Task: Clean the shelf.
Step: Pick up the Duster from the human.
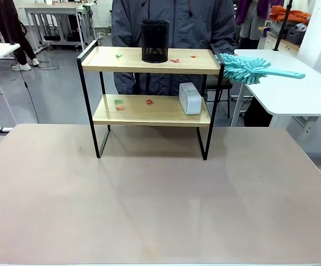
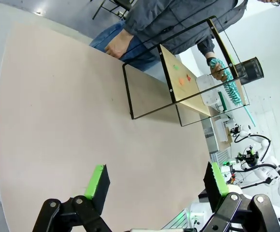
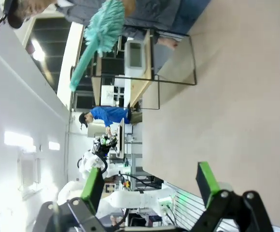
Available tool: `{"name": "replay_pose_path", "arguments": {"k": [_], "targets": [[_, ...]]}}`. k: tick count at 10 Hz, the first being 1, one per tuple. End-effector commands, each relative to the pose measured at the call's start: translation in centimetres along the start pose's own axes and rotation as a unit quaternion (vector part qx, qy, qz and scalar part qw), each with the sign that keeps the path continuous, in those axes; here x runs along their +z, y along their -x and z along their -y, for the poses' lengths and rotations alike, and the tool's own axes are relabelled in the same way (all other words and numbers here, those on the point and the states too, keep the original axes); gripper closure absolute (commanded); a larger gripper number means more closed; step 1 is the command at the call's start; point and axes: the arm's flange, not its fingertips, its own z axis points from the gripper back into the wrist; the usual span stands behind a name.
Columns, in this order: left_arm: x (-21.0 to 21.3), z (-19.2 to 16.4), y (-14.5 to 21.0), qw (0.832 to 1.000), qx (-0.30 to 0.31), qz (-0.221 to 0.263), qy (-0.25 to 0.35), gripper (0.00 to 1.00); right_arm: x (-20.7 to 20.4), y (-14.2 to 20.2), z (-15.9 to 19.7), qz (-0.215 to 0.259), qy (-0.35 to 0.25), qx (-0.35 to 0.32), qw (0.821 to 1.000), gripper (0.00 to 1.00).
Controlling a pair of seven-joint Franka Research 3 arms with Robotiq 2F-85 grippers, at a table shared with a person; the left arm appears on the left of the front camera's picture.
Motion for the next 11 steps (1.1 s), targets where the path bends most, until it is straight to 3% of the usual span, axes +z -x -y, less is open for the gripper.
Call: {"name": "replay_pose_path", "arguments": {"k": [1, 2, 4, 5, 6, 7, 8, 11], "targets": [[-0.1, -0.2, -0.1, 1.000, -0.013, 0.009, 0.012, 0.00, -3.0, -1.7, -6.8, -0.026, -0.026, 0.053, 0.998, 0.00], [-0.1, -0.2, -0.1, 1.000, -0.013, 0.009, 0.012, 0.00, -5.7, -2.8, -9.4, -0.058, -0.058, 0.033, 0.996, 0.00], [-0.1, -0.2, -0.1, 1.000, -0.013, 0.009, 0.012, 0.00, -9.8, -3.9, -11.3, -0.044, -0.056, -0.027, 0.997, 0.00], [-0.1, -0.2, -0.1, 1.000, -0.013, 0.009, 0.012, 0.00, -6.4, -2.3, -9.7, -0.055, -0.047, 0.039, 0.997, 0.00], [-0.1, -0.2, -0.1, 1.000, -0.013, 0.009, 0.012, 0.00, -6.4, -2.3, -9.7, -0.055, -0.047, 0.039, 0.997, 0.00], [-0.1, -0.2, -0.1, 1.000, -0.013, 0.009, 0.012, 0.00, -9.6, -3.1, -11.5, -0.068, -0.057, 0.014, 0.996, 0.00], [-0.1, -0.2, -0.1, 1.000, -0.013, 0.009, 0.012, 0.00, -11.2, -4.6, -11.0, -0.060, -0.071, -0.066, 0.994, 0.00], [-0.1, -0.2, -0.1, 1.000, -0.013, 0.009, 0.012, 0.00, -19.2, -10.3, -12.9, -0.146, -0.051, -0.156, 0.976, 0.00]]}}
